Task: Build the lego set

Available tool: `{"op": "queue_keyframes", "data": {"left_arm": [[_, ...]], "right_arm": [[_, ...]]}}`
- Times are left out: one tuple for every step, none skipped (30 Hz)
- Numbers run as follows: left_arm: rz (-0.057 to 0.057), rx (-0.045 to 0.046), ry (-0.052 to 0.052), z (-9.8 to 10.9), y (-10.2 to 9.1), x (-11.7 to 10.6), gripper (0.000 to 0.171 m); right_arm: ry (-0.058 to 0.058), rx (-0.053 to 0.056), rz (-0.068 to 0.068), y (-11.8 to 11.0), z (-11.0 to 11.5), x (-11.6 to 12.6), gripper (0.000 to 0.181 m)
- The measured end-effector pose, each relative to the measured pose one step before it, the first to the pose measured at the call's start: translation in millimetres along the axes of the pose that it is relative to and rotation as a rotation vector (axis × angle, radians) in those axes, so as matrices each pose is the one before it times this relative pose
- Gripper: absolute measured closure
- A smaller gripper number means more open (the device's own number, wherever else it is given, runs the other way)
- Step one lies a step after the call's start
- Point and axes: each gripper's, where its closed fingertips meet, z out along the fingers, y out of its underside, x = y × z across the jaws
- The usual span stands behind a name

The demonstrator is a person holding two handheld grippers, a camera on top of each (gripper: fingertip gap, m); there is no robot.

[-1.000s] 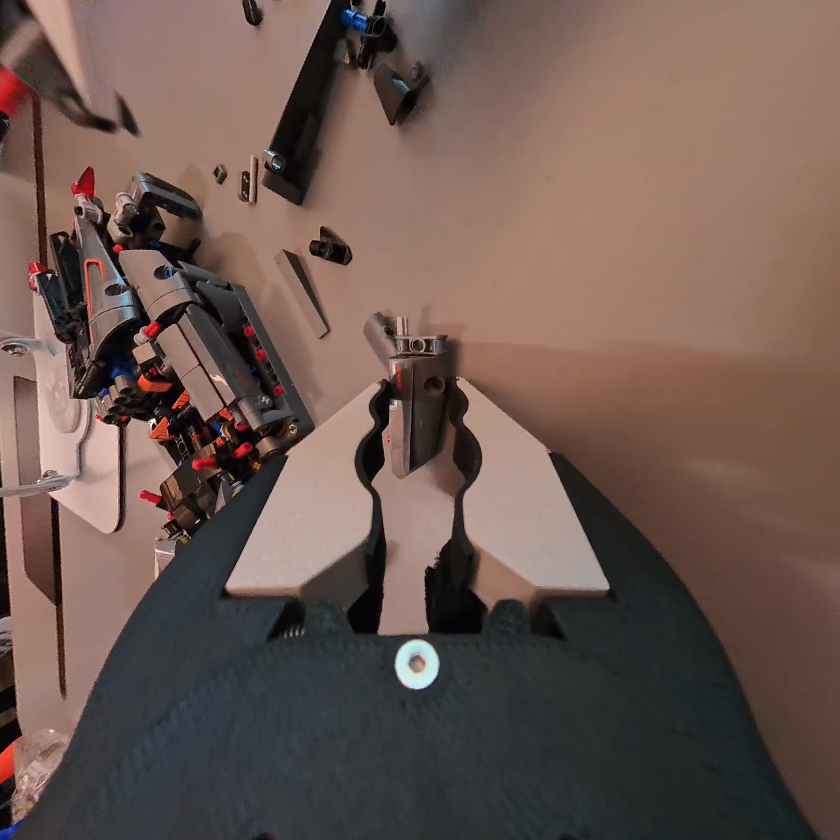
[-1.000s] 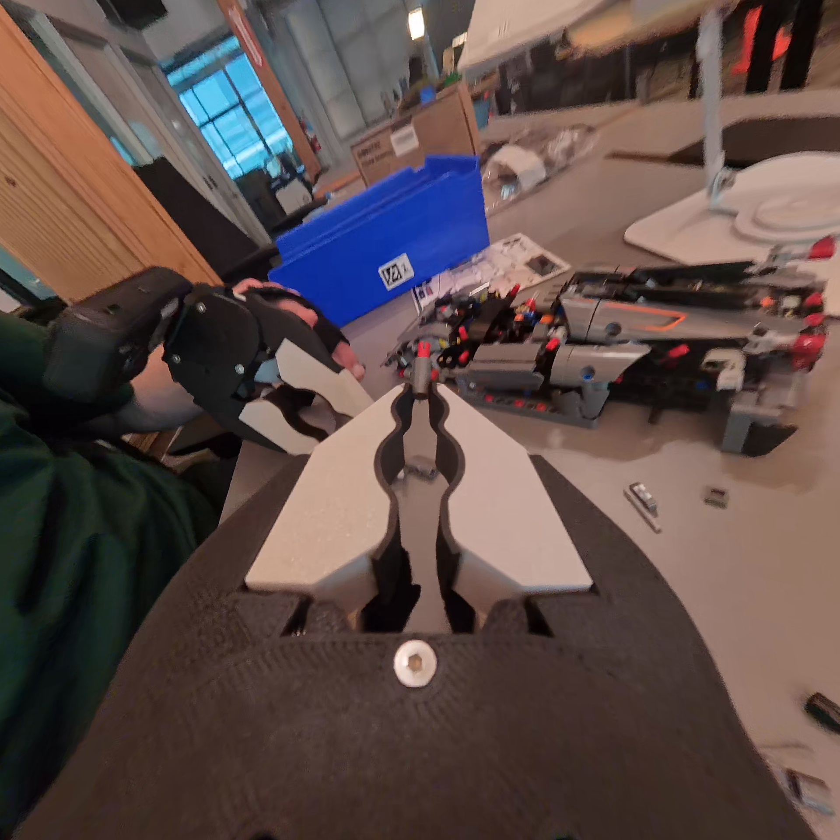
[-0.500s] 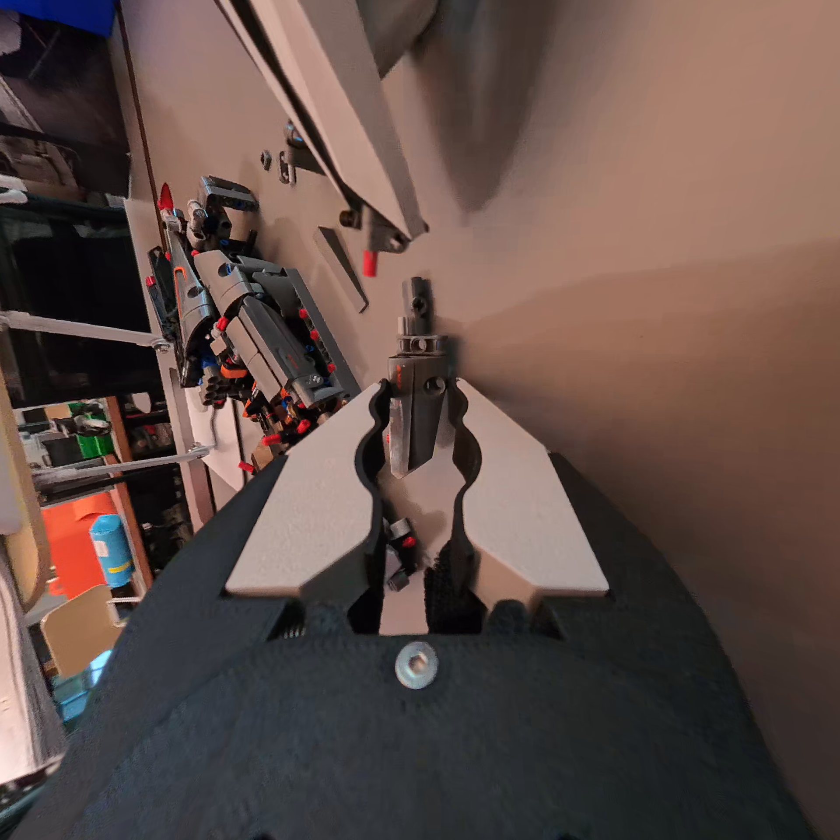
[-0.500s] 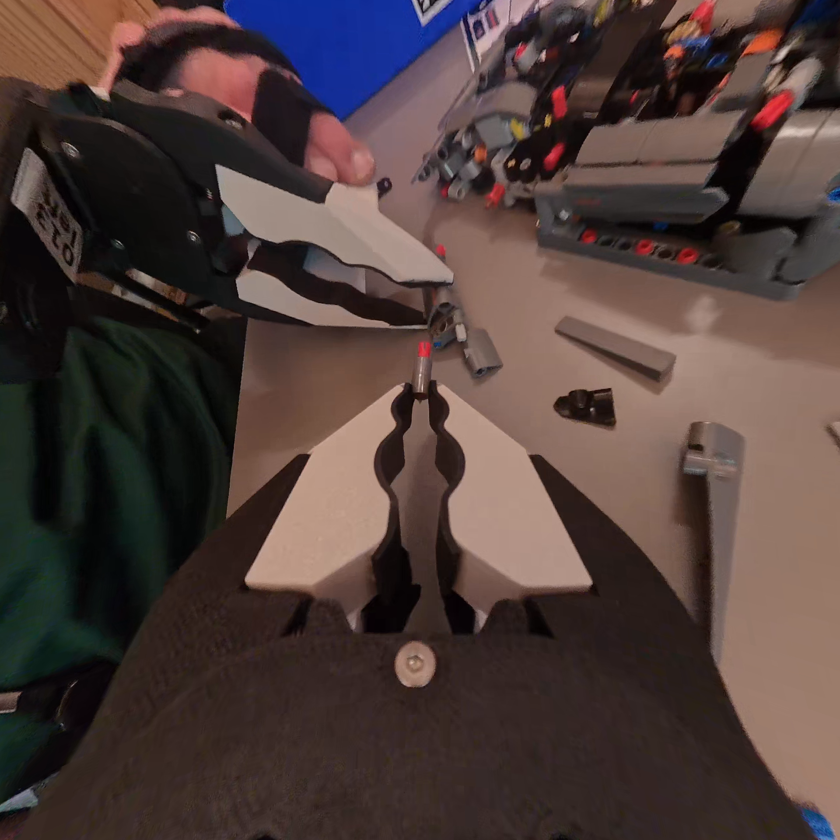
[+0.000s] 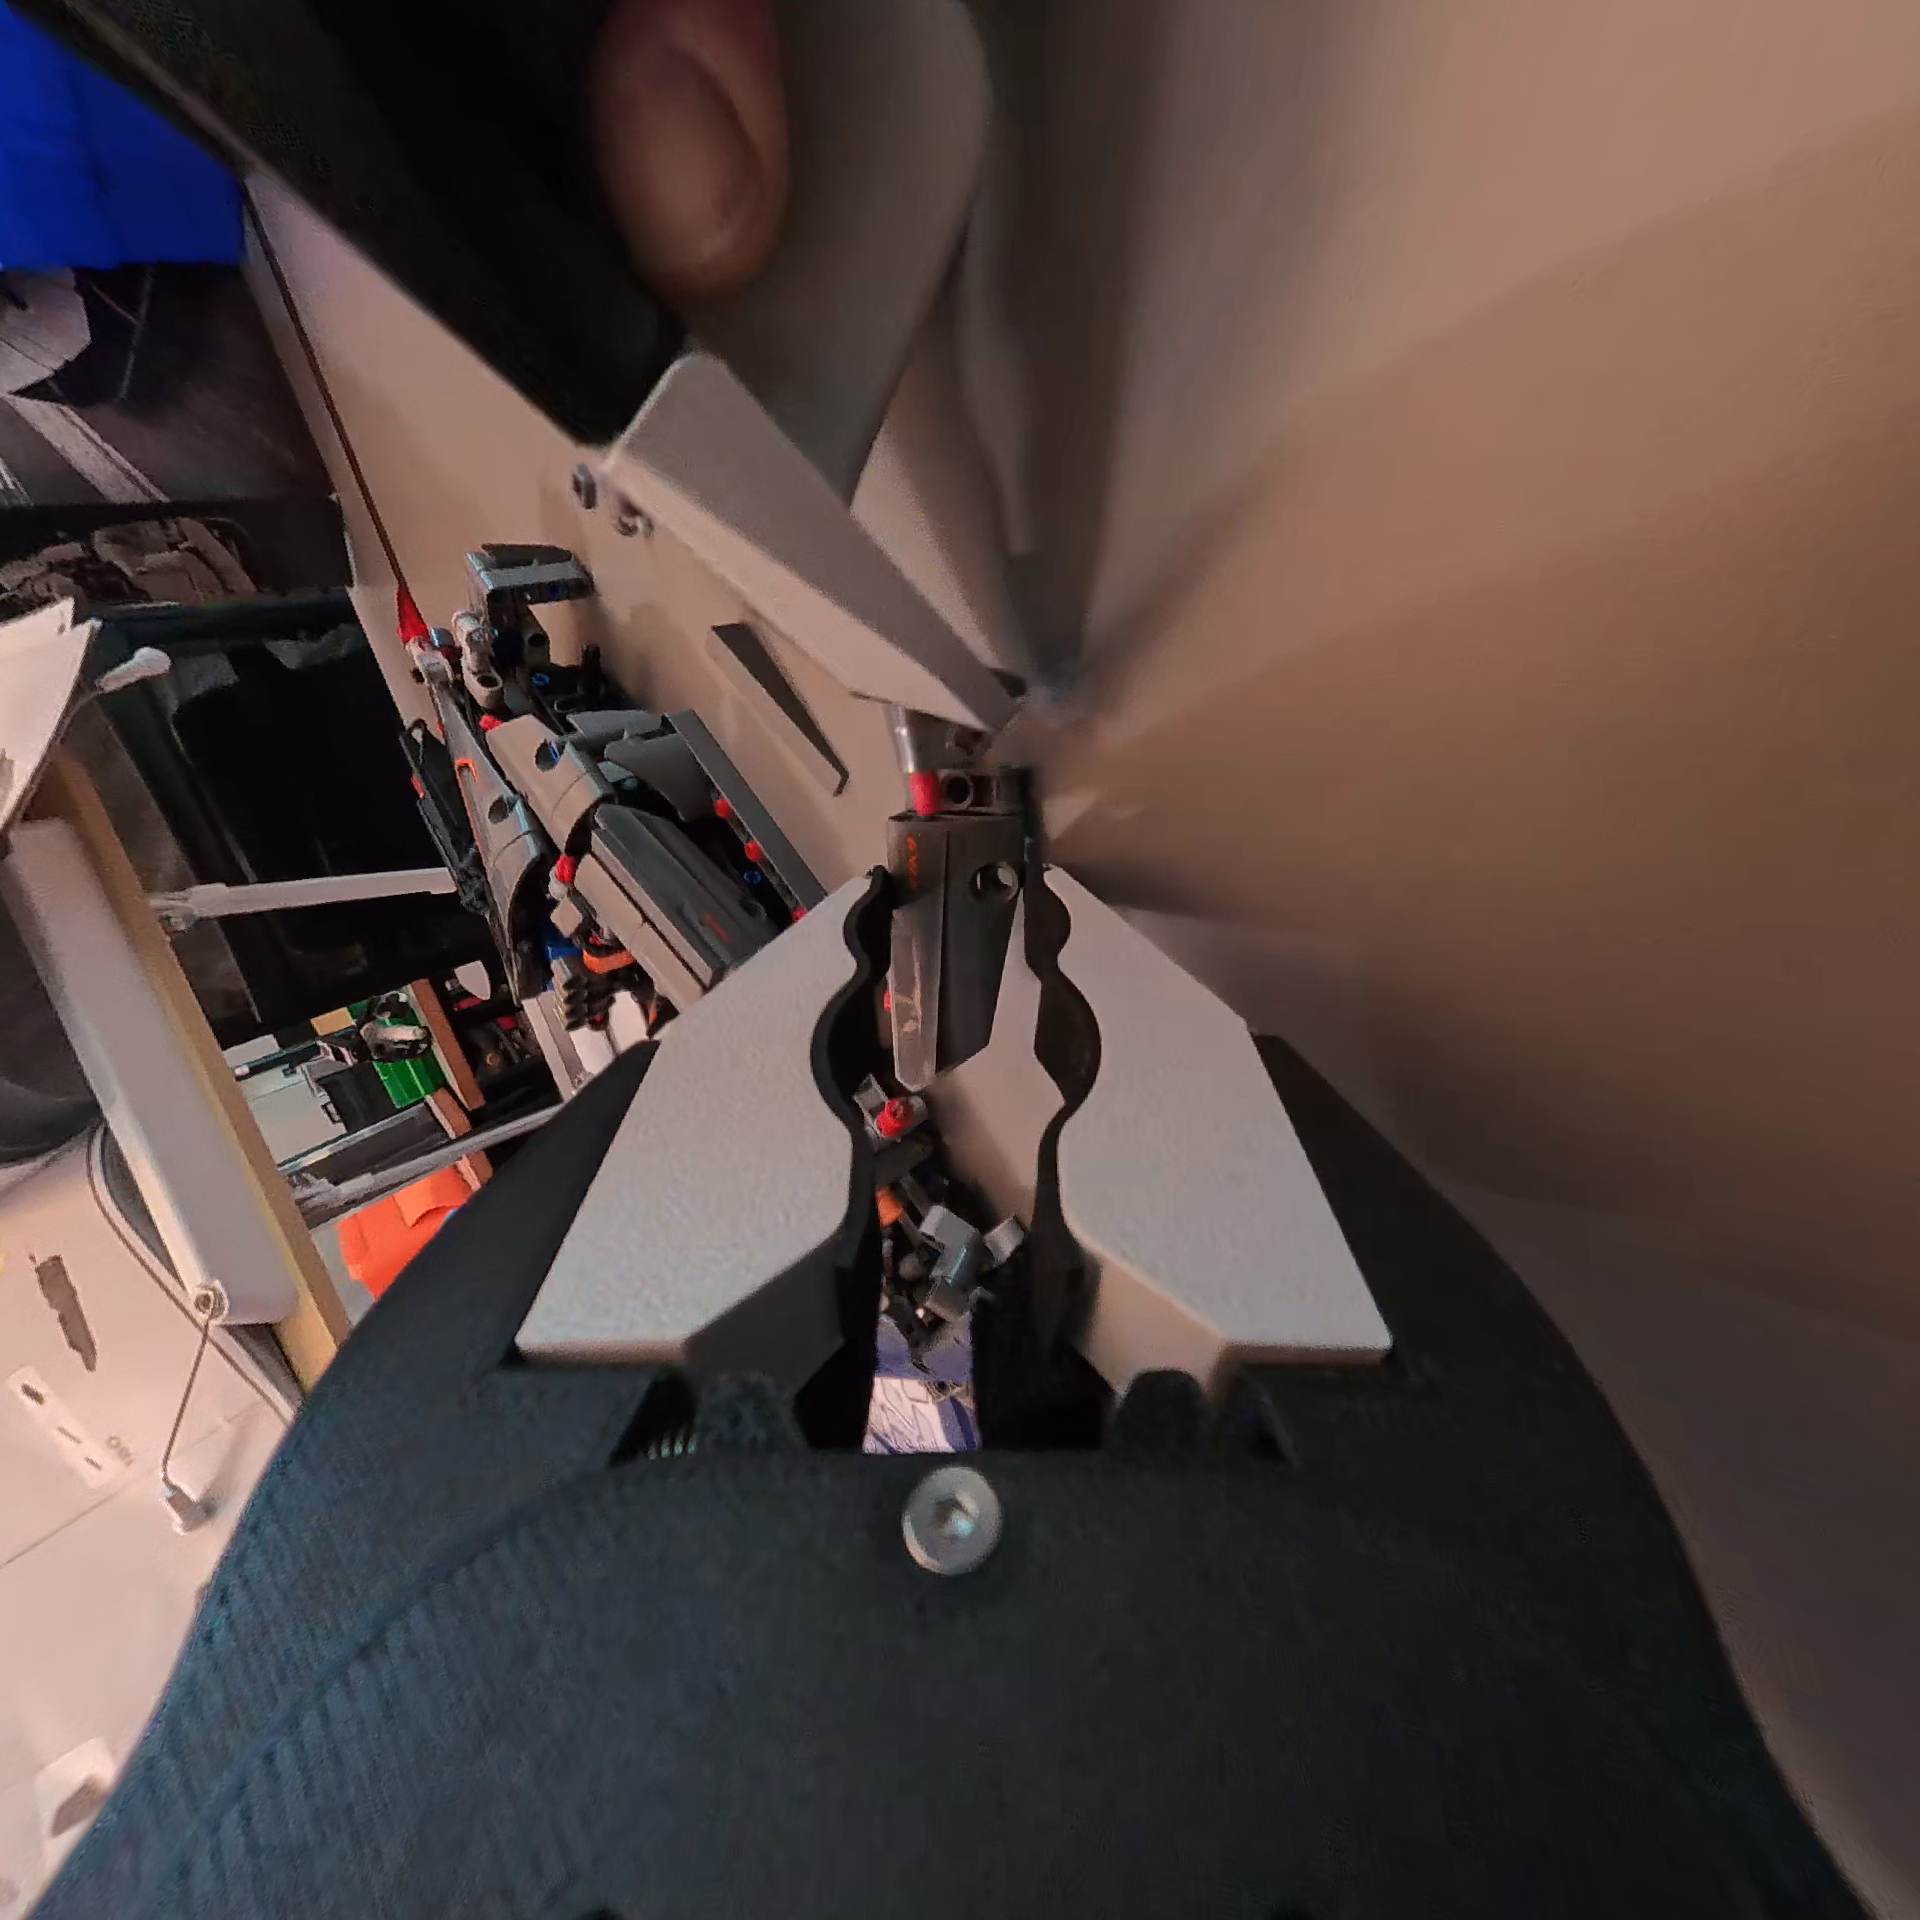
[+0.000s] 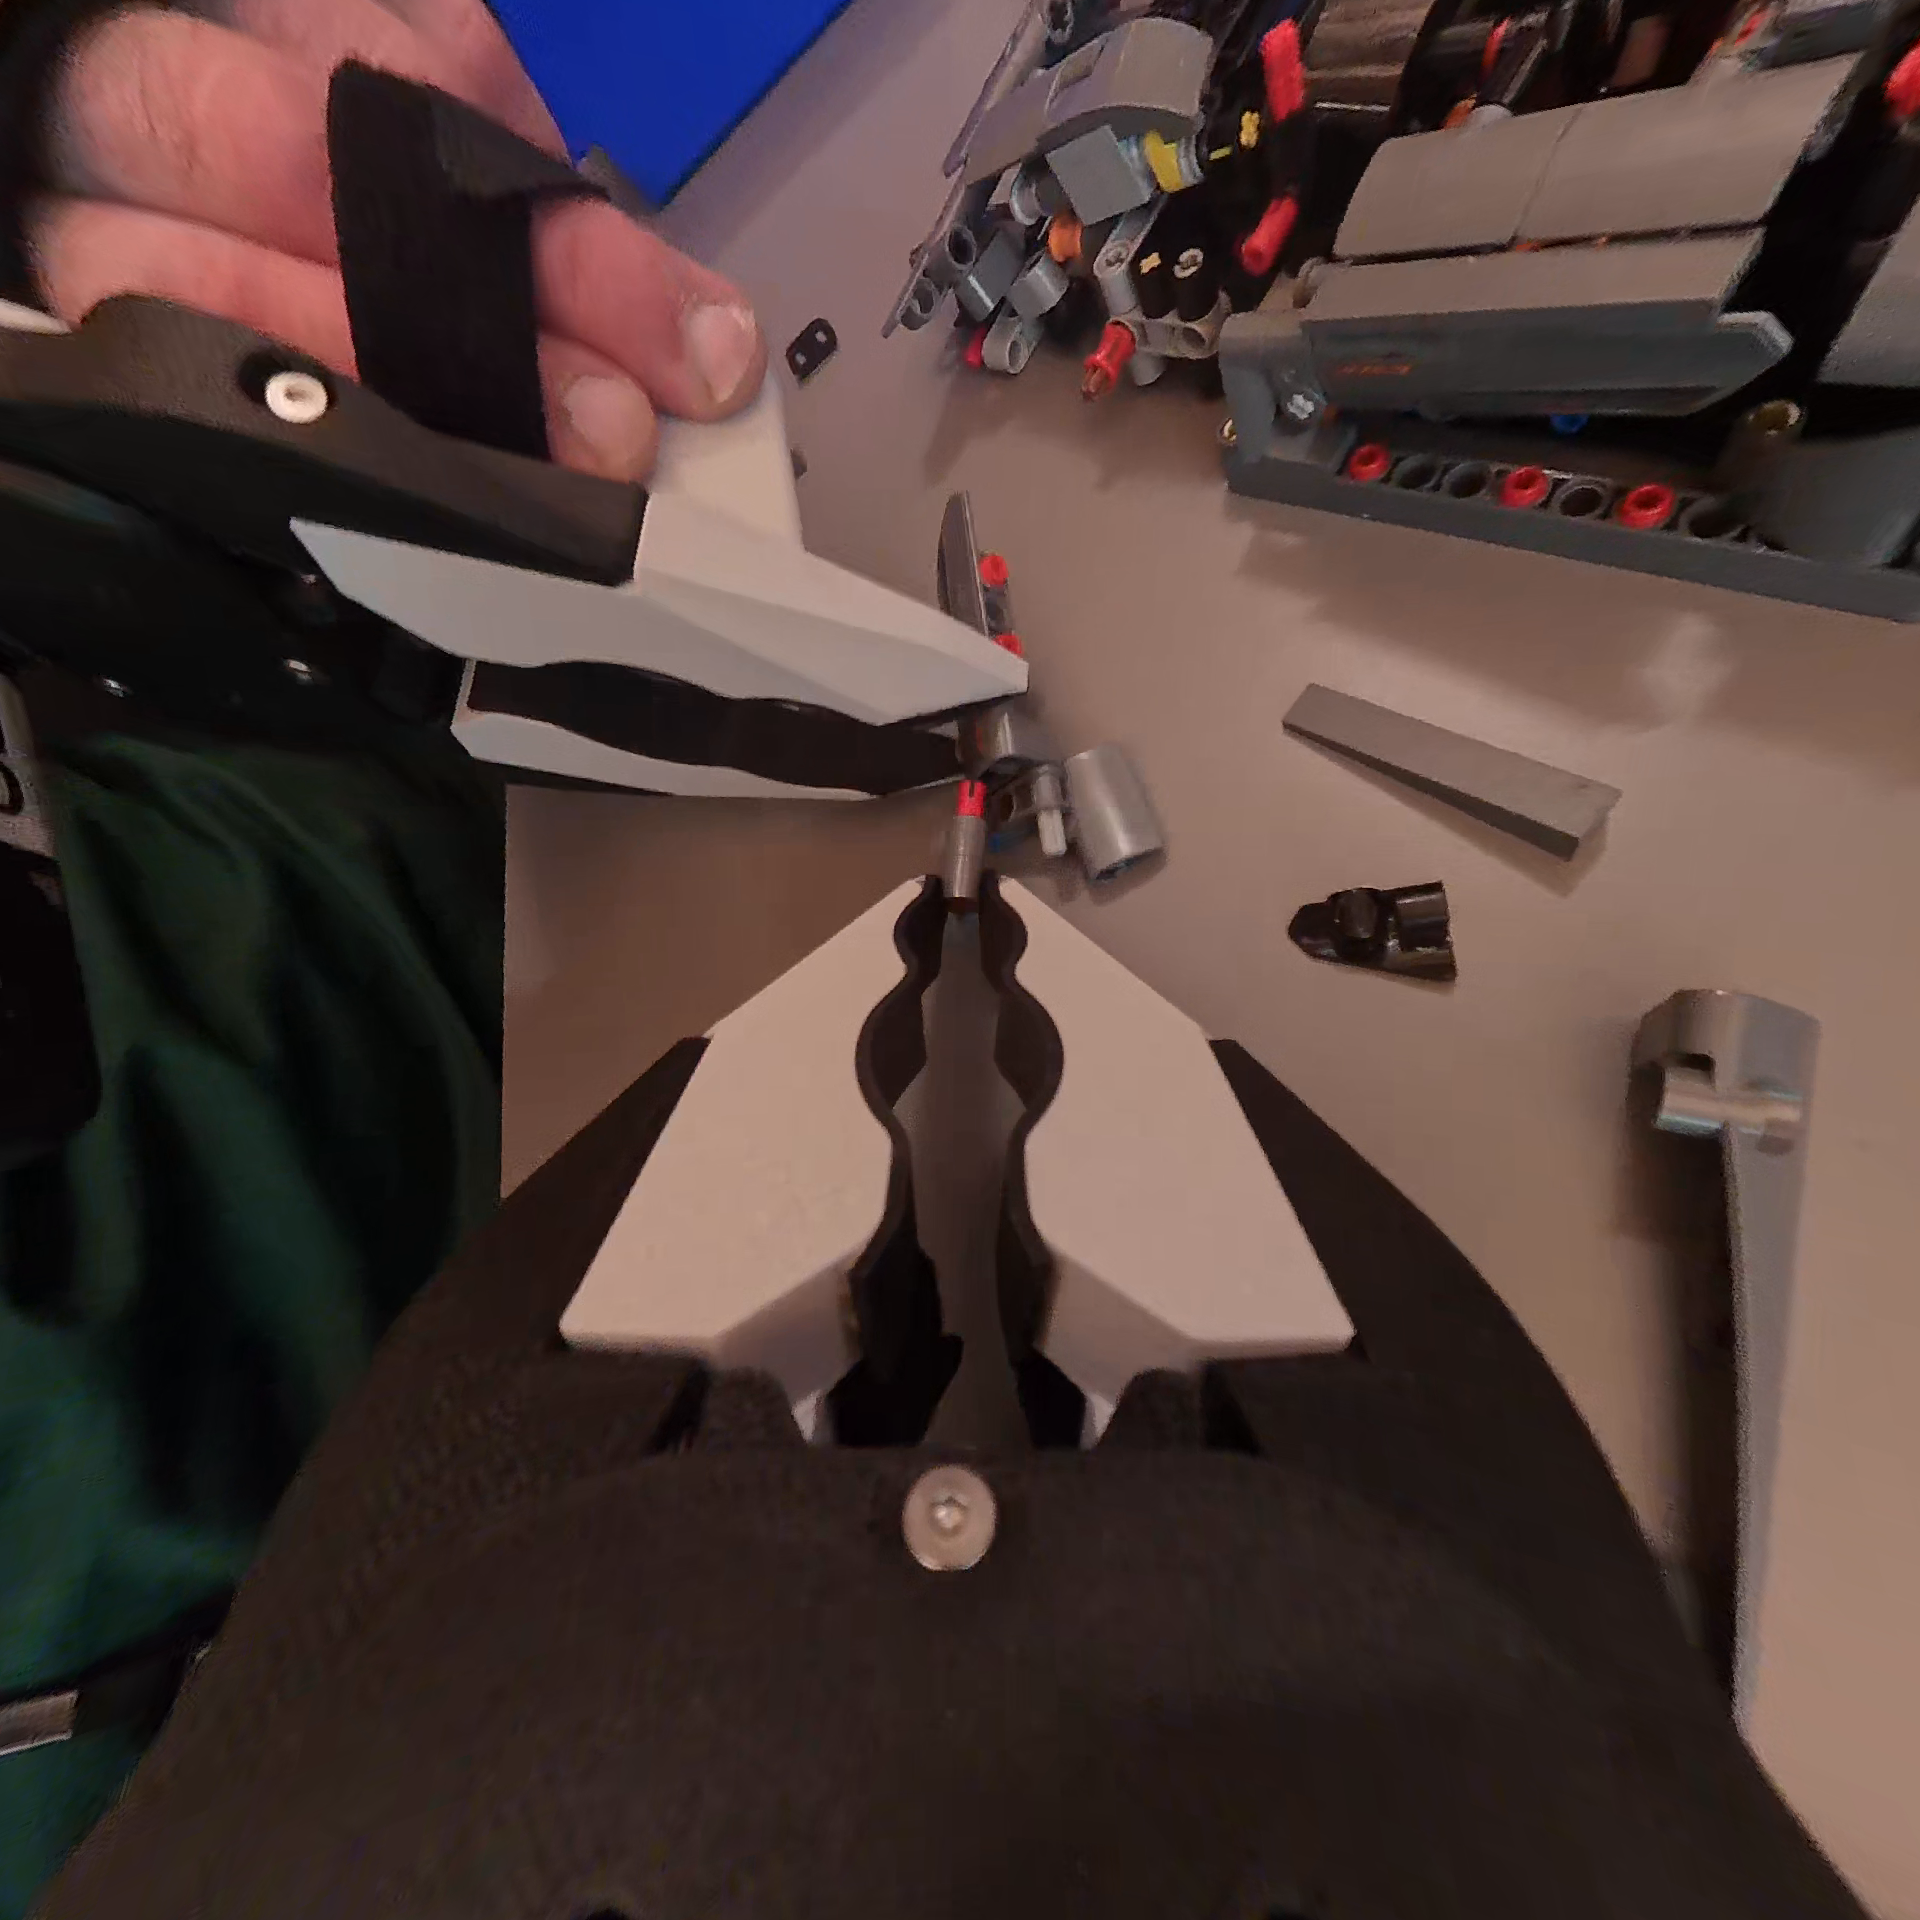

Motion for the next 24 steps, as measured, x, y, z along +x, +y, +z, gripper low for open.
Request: {"op": "queue_keyframes", "data": {"left_arm": [[0.0099, 0.0019, -0.0012, -0.2, -1.67, 0.13, 0.148], [0.0035, -0.0019, -0.0045, 0.05, -1.01, -0.5, 0.148], [-0.002, -0.00523, -0.0038, 0.44, -0.11, -0.34, 0.148], [0.0047, -0.00184, -0.003, 0.29, -0.23, 0.09, 0.149], [0.0037, -0.00004, -0.0069, 0.13, 0.02, -0.67, 0.149], [-0.0077, -0.00046, -0.0012, 0.02, -0.04, -0.09, 0.149], [-0.0013, 0.00005, 0.0002, 0.19, -0.15, 0.35, 0.149], [0.0095, 0.0025, -0.0066, -0.17, -0.59, 0.07, 0.149], [0.004, 0.00198, -0.0072, -0.08, -0.28, -0.14, 0.149], [-0.004, 0.0052, -0.0054, -0.09, -0.52, 0.06, 0.149], [-0.0012, 0.00834, -0.0082, -0.21, -0.7, 0.03, 0.149], [-0.0015, 0.00238, -0.0102, 0.12, 0.08, -0.23, 0.149], [-0.0064, -0.00039, -0.0074, 0.06, 0.0, -0.15, 0.149], [-0.0026, 0.00076, -0.0063, -0.03, -0.21, -0.1, 0.148], [0.0004, 0.00021, -0.0072, 0.05, -0.34, -0.17, 0.149], [-0.002, -0.00026, -0.0062, 0.11, -0.36, -0.06, 0.148], [-0.0041, -0.00417, -0.0051, 0.26, 0.06, -0.23, 0.149], [0.0054, -0.00117, -0.0054, -0.05, -0.06, -0.14, 0.148], [0.007, 0.00255, -0.0053, 0.13, -0.08, -0.05, 0.148], [-0.0026, 0.00251, -0.0009, -0.04, -0.06, -0.03, 0.148], [-0.0039, 0.00019, -0.001, 0.01, 0.04, 0.0, 0.148], [0.0028, 0.00016, -0.0042, -0.07, 0.03, 0.03, 0.148], [0.0024, 0.0005, -0.006, -0.11, -0.15, -0.02, 0.149], [0.0039, 0.00068, -0.007, -0.15, -0.09, 0.02, 0.149]], "right_arm": [[-0.0041, 0.0054, 0.0118, -0.6, -0.62, 0.16, 0.177], [-0.0008, 0.0014, 0.009, -0.08, -0.1, 0.51, 0.177], [0.0021, -0.0023, 0.0086, 0.46, 0.28, 0.99, 0.177], [-0.0014, -0.0004, 0.0055, 0.26, -0.09, 0.21, 0.177], [-0.0026, 0.0039, 0.0078, -0.37, -0.45, 0.25, 0.177], [-0.0002, 0.0042, 0.0087, -0.37, -0.52, 0.74, 0.177], [-0.0019, 0.0022, 0.0076, -0.17, -0.5, 0.49, 0.177], [-0.0028, 0.0003, 0.0018, 0.27, -0.57, -0.07, 0.177], [-0.0016, 0.0042, 0.0056, -0.27, -0.62, 0.33, 0.177], [0.0011, 0.0035, 0.007, -0.32, -0.57, 0.87, 0.177], [-0.001, 0.003, 0.0041, -0.44, -0.25, 0.24, 0.177], [-0.0004, 0.0017, 0.0039, -0.12, -0.08, 0.28, 0.177], [-0.0002, 0.0019, 0.0054, -0.2, -0.07, 0.44, 0.177], [0.001, 0.0008, 0.0046, -0.12, 0.03, 0.4, 0.177], [0.0006, -0.003, 0.0001, 0.32, 0.33, 0.01, 0.177], [0.0003, -0.0042, -0.0026, 0.55, 0.4, -0.41, 0.177], [0.0037, 0.0032, 0.0034, -0.4, -0.09, 0.54, 0.177], [-0.0016, 0.0005, 0.0059, -0.05, -0.08, 0.16, 0.177], [-0.007, -0.0012, 0.0046, 0.2, -0.05, -0.66, 0.177], [-0.0033, -0.0012, -0.0002, 0.3, -0.04, -0.46, 0.177], [0.0002, -0.0014, 0.001, 0.06, 0.37, 0.01, 0.177], [-0.0002, -0.0038, 0.0003, 0.44, 0.27, -0.11, 0.177], [-0.0021, -0.0012, 0.002, 0.12, -0.1, -0.03, 0.177], [-0.0017, -0.0022, 0.0009, 0.18, 0.3, -0.08, 0.177]]}}
